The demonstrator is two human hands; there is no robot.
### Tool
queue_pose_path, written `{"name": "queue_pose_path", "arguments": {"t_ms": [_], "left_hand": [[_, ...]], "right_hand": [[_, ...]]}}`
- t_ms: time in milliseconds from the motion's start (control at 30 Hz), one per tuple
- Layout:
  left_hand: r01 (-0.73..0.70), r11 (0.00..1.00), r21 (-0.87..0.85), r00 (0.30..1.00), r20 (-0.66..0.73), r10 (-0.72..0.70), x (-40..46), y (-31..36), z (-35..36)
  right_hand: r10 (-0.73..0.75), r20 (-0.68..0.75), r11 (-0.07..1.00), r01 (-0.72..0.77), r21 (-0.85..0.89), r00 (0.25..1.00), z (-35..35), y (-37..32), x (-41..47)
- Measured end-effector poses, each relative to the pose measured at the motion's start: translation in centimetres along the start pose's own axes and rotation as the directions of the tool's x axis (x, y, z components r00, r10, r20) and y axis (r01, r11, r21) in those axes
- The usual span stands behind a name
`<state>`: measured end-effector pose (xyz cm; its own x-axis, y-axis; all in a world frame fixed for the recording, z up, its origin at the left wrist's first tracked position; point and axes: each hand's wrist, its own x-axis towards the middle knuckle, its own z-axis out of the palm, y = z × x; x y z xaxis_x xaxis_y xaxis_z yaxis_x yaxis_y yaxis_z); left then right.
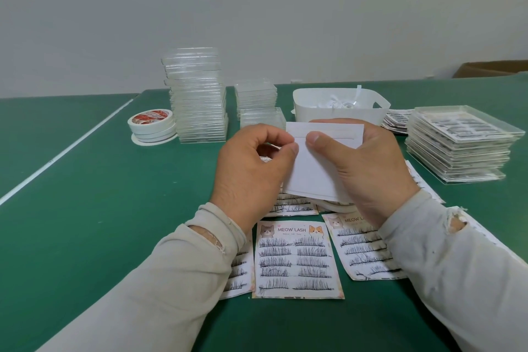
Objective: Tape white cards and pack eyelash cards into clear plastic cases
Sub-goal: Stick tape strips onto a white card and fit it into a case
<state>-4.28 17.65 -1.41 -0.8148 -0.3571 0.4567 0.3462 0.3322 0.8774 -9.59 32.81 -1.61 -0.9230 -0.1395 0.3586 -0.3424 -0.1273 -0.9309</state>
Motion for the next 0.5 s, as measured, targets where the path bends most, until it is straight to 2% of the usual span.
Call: {"name": "queue_pose_path", "arguments": {"t_ms": [233, 500], "left_hand": [[-0.001, 1.000, -0.024, 0.997, -0.078, -0.001, 0.23, 0.14, -0.14], [0.015, 0.999, 0.041, 0.998, -0.065, -0.012, 0.24, 0.16, -0.27]], "right_hand": [[-0.013, -0.003, 0.998, 0.013, -0.062, 1.000, 0.11, -0.18, -0.05], [-0.063, 0.017, 0.983, 0.065, -0.170, 0.998, 0.28, -0.43, -0.31]]}}
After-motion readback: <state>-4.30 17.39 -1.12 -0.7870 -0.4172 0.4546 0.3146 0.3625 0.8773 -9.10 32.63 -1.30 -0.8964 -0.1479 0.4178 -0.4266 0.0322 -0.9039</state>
